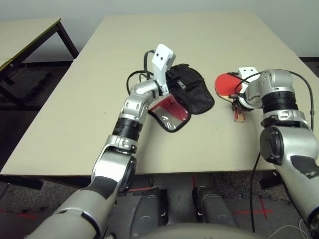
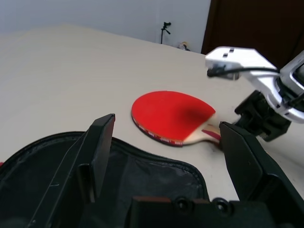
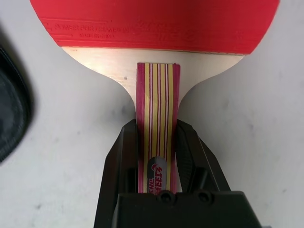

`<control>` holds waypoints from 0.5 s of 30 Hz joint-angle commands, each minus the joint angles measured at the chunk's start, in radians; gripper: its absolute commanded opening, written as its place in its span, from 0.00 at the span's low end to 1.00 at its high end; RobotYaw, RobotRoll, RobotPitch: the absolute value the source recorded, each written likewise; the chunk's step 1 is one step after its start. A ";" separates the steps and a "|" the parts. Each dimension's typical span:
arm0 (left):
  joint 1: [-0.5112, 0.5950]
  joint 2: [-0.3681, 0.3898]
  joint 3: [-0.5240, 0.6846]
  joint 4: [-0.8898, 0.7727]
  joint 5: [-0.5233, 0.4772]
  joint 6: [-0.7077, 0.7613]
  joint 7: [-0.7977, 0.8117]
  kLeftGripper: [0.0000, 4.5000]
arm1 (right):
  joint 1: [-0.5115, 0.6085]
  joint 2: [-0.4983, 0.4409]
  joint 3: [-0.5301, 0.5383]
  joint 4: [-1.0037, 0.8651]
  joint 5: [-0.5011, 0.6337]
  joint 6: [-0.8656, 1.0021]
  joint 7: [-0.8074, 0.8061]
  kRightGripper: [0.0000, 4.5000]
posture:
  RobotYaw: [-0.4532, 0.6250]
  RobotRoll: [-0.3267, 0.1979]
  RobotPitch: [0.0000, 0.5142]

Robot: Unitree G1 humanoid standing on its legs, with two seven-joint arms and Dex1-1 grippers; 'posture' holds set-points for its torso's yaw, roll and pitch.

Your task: Store the ping-pong paddle in its case and zip it.

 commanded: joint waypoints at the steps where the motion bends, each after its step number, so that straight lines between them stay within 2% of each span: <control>1: 0.014 0.002 0.001 -0.020 -0.010 0.018 0.013 1.00 | -0.069 -0.016 0.095 0.012 -0.032 -0.107 0.112 0.24 | 0.39 0.62 0.16; 4: 0.024 0.026 0.017 -0.048 -0.023 0.048 0.028 1.00 | -0.115 -0.009 0.171 0.014 -0.041 -0.130 0.220 0.24 | 0.39 0.62 0.16; 8: 0.037 0.085 0.040 -0.097 -0.033 0.109 0.053 1.00 | -0.151 0.010 0.249 -0.015 -0.024 -0.061 0.349 0.24 | 0.40 0.62 0.16; 15: 0.122 0.224 0.110 -0.263 -0.060 0.254 0.094 1.00 | -0.135 0.084 0.317 -0.042 -0.026 -0.048 0.437 0.24 | 0.45 0.62 0.17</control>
